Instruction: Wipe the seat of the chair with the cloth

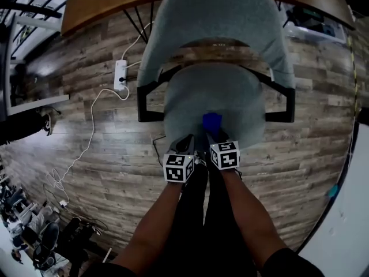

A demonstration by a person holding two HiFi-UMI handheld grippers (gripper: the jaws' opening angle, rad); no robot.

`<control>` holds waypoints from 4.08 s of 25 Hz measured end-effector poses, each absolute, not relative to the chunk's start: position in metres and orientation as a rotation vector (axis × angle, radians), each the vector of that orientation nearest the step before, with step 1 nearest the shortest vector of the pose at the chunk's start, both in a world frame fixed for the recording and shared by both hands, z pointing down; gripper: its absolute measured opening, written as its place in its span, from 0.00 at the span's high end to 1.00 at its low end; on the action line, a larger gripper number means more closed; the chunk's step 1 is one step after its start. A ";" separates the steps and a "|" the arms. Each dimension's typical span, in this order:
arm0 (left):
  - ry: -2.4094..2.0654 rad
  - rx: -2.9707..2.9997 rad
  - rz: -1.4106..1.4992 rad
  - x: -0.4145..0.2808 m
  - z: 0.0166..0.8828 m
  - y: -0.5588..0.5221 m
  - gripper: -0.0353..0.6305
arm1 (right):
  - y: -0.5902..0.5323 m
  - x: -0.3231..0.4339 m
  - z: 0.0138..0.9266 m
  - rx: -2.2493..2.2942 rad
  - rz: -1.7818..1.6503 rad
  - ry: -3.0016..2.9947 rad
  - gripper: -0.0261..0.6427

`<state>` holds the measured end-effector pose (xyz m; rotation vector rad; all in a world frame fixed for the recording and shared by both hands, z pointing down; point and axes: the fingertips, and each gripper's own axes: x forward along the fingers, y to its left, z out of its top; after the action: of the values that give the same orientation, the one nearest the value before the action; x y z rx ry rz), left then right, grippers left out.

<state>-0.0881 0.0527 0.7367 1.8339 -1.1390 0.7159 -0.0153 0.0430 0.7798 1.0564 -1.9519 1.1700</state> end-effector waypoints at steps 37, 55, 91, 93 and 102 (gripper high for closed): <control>-0.951 1.975 0.776 -0.016 0.720 0.044 0.95 | 0.059 0.197 0.785 1.404 1.080 -1.614 0.76; -1.129 2.071 0.531 -0.076 0.563 0.035 0.95 | 0.062 0.119 0.585 1.613 0.934 -1.864 0.76; -1.356 2.475 0.184 -0.022 0.265 0.052 0.95 | 0.060 0.101 0.292 1.520 0.280 -2.429 0.76; -1.356 2.482 0.196 -0.021 0.266 0.055 0.95 | 0.062 0.103 0.293 1.525 0.278 -2.430 0.76; -1.378 2.526 0.130 -0.029 0.254 0.055 0.95 | 0.055 0.101 0.282 1.532 0.223 -2.469 0.76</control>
<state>-0.0293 0.0549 0.2545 2.5262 -1.3775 0.1302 0.1009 0.0549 0.2819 1.5315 -2.4688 0.2234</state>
